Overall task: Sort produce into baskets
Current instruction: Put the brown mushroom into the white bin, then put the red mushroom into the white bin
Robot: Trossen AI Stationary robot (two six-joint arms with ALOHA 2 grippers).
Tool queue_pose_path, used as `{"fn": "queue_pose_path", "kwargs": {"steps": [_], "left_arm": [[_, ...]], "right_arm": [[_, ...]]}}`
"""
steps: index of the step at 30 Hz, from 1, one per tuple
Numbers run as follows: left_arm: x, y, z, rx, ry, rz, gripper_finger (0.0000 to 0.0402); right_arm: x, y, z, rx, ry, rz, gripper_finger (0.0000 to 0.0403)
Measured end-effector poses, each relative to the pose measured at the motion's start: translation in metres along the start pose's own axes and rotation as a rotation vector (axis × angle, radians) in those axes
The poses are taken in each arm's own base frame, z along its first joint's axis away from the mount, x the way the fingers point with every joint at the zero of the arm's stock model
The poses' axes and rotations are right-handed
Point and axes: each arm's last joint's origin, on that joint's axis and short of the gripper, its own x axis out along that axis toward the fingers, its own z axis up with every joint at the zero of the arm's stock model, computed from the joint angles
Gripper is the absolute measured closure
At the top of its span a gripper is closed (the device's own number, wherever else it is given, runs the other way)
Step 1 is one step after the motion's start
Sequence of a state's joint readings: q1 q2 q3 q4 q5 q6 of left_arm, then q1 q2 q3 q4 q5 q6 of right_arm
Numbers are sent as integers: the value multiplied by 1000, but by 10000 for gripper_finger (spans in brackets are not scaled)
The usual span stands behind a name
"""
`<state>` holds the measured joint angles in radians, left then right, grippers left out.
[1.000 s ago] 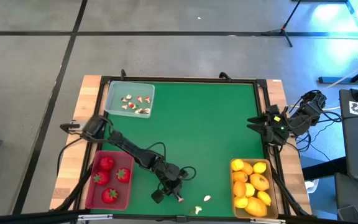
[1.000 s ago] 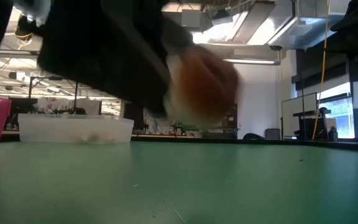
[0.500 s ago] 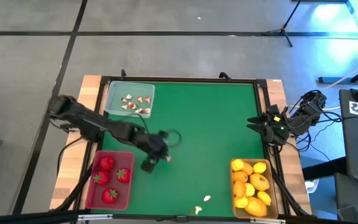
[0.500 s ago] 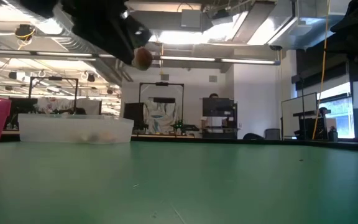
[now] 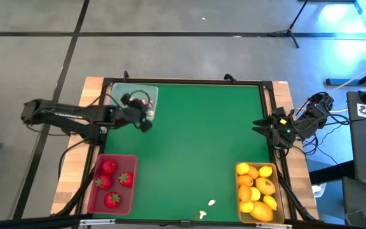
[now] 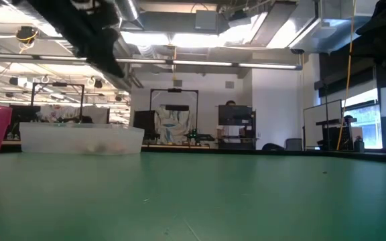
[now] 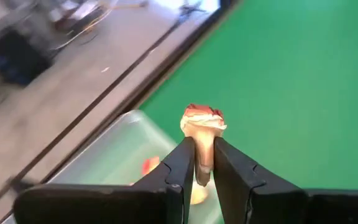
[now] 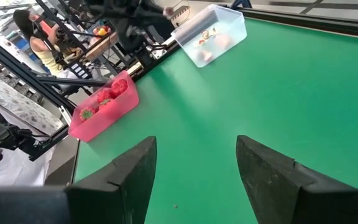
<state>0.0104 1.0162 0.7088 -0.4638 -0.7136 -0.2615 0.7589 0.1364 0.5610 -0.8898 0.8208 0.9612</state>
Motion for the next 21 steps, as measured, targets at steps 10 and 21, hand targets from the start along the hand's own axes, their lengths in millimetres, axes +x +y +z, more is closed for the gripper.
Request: {"fn": "queue_pose_path", "kwargs": {"steps": [10, 21], "left_arm": [[27, 42, -23, -179, 157, 185, 312], [42, 57, -43, -250, 276, 127, 231]], "right_arm": [[0, 0, 0, -29, 0, -3, 182], [0, 0, 0, -30, 0, -3, 182]]}}
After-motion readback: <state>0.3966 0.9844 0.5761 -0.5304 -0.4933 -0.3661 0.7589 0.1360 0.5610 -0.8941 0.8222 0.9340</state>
